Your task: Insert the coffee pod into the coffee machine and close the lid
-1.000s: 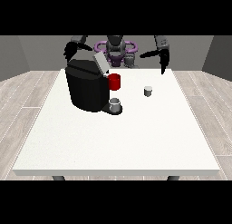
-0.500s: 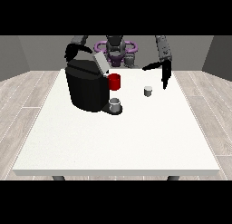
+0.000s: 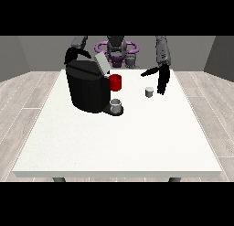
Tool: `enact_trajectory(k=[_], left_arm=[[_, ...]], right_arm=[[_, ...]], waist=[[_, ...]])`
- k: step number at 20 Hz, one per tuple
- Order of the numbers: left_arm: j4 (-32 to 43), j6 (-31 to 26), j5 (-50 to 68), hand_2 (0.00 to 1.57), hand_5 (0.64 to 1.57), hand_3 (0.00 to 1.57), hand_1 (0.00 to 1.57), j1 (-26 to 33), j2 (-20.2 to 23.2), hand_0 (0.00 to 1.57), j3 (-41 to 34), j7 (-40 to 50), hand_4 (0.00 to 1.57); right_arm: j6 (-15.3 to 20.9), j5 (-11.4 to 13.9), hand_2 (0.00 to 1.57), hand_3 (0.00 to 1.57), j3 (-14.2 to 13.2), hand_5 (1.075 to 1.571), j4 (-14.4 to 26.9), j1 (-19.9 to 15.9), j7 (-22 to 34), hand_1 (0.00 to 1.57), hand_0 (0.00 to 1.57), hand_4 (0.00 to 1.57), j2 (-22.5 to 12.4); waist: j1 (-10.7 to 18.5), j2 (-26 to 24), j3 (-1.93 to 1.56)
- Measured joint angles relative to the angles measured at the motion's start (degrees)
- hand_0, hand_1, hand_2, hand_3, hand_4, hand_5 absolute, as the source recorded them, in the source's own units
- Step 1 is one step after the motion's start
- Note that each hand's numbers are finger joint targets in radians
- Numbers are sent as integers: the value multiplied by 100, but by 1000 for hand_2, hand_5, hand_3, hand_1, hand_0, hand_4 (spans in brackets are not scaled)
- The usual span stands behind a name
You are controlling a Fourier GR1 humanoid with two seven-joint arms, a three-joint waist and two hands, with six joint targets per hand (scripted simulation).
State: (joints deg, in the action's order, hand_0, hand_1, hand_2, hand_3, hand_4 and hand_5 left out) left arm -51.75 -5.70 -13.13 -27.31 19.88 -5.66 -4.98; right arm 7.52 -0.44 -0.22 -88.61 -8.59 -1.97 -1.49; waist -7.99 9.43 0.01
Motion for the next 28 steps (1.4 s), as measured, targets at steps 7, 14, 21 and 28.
enact_trajectory(k=[7,14,21,28], left_arm=[[558,111,-364,738,1571,477,615,-281,110,615,31,-91,0],[1036,379,-955,697,1571,454,547,-399,247,547,255,-360,0],[1399,926,-1420,849,1571,651,686,-646,237,686,311,-604,288],[1781,1551,-1698,1095,1571,867,987,-802,211,987,217,-994,286]], right_arm=[[121,97,0,0,-80,1571,375,-235,18,0,0,424,-3],[157,233,0,0,-12,1571,434,-328,97,0,0,393,-25],[202,251,0,0,33,1571,473,-362,134,0,0,476,27],[198,246,0,0,25,1571,322,-379,246,0,0,515,2]], waist=[[72,147,0],[-35,242,0],[-113,286,0],[-191,344,-11]])
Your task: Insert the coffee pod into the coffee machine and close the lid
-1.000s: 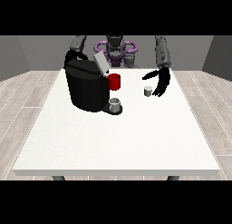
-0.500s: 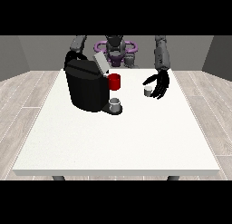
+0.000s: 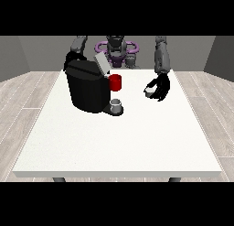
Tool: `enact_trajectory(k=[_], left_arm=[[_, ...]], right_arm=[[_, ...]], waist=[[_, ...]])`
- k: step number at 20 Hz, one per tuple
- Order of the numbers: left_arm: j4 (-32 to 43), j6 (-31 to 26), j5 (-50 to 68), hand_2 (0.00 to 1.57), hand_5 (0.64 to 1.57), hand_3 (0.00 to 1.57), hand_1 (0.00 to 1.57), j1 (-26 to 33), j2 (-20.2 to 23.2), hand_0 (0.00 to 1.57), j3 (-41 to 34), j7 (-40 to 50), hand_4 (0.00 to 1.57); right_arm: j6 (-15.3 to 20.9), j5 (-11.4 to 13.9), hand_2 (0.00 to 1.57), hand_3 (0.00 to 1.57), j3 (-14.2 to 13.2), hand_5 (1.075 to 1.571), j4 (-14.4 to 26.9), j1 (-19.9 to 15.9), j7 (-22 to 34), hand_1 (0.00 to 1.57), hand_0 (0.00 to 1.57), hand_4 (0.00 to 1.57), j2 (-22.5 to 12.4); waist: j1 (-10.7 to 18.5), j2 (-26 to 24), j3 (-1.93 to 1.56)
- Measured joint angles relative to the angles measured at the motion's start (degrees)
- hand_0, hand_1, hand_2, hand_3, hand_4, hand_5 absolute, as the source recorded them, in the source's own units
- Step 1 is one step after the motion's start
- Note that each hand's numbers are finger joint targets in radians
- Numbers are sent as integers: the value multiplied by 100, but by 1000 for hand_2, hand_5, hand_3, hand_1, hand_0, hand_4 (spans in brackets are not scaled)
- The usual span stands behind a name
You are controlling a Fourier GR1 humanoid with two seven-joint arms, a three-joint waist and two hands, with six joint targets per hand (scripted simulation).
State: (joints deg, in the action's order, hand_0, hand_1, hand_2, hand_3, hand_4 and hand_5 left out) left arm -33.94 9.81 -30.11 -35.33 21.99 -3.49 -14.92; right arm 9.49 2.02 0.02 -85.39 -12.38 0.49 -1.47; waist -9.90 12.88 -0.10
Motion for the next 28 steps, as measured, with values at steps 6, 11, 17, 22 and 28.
enact_trajectory(k=[6,11,17,22,28], left_arm=[[206,-13,-324,1286,1571,1183,1174,-251,153,1174,116,82,412],[243,-207,-446,1468,1571,1414,1468,-362,134,1468,188,-33,607],[-4,-705,-396,1383,1571,1352,1323,-732,107,1323,223,-173,581],[-221,-1101,-390,1323,1571,1291,1235,-1099,137,1235,238,-96,571],[-416,-1468,-412,1342,1571,1293,1272,-1520,128,1272,227,83,548]], right_arm=[[-107,-150,0,0,-109,1571,184,-64,-252,0,0,510,13],[-66,-251,0,0,-162,1571,284,-45,-155,0,0,429,-23],[-50,-270,0,0,-215,1571,592,-13,-214,0,0,429,16],[-65,-411,0,0,-348,1571,910,-96,-282,0,0,493,-73],[-94,-351,0,0,-257,1571,1118,-182,-390,0,0,407,-9]], waist=[[-30,113,2],[47,-100,9],[119,-360,9],[165,-477,9],[118,-554,8]])
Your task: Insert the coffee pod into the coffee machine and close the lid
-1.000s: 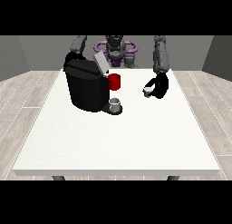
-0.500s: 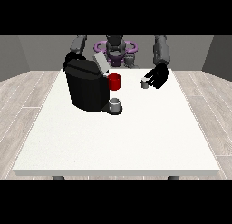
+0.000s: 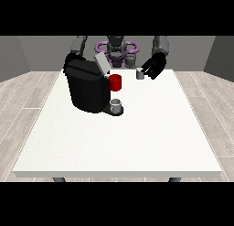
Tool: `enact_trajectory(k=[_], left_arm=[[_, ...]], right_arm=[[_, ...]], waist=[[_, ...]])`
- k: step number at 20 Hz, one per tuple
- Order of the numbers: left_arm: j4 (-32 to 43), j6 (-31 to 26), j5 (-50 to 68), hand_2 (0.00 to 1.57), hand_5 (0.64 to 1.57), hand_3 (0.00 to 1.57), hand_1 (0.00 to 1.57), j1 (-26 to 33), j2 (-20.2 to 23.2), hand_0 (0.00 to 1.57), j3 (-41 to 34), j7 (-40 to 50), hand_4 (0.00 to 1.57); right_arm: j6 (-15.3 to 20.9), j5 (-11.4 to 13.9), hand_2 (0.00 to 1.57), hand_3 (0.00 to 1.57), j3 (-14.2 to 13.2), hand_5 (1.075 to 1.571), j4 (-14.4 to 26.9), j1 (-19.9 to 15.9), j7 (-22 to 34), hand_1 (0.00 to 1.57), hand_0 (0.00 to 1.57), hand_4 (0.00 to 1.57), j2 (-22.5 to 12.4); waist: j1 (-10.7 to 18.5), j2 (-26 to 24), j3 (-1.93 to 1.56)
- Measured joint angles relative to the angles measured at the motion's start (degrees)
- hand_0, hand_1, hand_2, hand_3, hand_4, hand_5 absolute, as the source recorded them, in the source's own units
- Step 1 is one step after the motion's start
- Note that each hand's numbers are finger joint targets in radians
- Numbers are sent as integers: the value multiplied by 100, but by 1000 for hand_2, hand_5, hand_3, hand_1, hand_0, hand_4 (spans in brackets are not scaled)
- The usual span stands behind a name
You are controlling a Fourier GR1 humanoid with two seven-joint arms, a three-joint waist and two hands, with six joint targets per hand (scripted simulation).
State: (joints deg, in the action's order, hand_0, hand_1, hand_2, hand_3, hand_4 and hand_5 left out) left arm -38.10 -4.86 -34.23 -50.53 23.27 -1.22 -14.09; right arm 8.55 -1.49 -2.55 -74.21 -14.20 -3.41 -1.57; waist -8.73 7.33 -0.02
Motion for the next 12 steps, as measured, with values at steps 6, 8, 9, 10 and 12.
enact_trajectory(k=[6,8,9,10,12], left_arm=[[-80,-218,-8,1199,1571,1224,1011,-274,44,1011,-115,172,543],[-81,-254,2,1206,1571,1226,1017,-496,157,1017,-209,256,503],[-92,-233,-3,1292,1571,1237,1248,-536,177,1248,-238,260,515],[-92,-252,15,1307,1571,1244,1272,-663,197,1272,-289,352,512],[-43,-298,60,1245,1571,1188,1209,-810,241,1209,-390,457,486]], right_arm=[[37,-47,0,0,122,1571,54,-30,-101,0,0,475,51],[26,-37,0,0,201,1571,16,-43,-147,0,0,496,62],[-33,-71,0,0,176,1571,11,-37,-200,0,0,495,28],[-20,-67,0,0,205,1571,37,-39,-289,0,0,489,52],[-58,-60,0,0,245,1571,-58,-94,-230,0,0,504,37]], waist=[[-81,-5,1],[-198,56,1],[-234,87,0],[-275,138,1],[-377,158,0]])
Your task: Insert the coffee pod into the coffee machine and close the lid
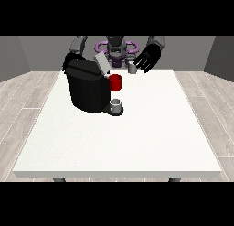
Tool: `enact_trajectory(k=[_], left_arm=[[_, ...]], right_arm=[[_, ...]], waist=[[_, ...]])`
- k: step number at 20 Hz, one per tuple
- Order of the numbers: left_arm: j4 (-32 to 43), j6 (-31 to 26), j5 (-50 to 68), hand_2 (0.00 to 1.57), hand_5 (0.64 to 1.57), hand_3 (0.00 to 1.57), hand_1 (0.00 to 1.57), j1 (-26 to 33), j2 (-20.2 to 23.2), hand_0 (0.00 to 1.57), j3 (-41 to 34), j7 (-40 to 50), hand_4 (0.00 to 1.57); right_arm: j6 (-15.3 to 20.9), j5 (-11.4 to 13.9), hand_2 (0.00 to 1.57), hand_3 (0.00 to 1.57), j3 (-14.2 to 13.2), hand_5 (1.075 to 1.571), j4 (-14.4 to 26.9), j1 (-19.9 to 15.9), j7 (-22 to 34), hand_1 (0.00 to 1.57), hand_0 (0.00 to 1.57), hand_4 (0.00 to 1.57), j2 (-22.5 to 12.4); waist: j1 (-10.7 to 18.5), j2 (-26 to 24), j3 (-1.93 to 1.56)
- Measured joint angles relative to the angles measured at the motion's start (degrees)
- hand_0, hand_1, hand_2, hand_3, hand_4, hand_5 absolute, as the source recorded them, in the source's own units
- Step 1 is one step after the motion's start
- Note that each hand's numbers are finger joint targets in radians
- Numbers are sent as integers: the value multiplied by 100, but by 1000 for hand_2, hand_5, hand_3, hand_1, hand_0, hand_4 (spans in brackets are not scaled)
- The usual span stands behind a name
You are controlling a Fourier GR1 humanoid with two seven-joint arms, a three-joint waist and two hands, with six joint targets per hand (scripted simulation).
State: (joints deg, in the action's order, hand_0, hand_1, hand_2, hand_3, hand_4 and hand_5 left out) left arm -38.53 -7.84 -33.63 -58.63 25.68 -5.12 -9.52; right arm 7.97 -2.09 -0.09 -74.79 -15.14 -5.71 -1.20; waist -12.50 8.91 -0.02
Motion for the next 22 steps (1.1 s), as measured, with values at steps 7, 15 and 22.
enact_trajectory(k=[7,15,22], left_arm=[[140,-50,6,1332,1571,1265,1278,-456,148,1278,-179,198,519],[169,28,-122,1328,1571,1239,1307,-735,65,1307,-159,358,487],[201,-58,-188,1300,1571,1217,1268,-739,39,1268,-120,278,512]], right_arm=[[38,52,0,0,157,1571,-314,-180,246,0,0,506,1],[157,158,0,0,136,1571,-415,-256,270,0,0,520,-20],[161,68,0,0,-95,1571,-398,-283,196,0,0,481,-125]], waist=[[-327,187,0],[-444,354,1],[-382,438,2]])
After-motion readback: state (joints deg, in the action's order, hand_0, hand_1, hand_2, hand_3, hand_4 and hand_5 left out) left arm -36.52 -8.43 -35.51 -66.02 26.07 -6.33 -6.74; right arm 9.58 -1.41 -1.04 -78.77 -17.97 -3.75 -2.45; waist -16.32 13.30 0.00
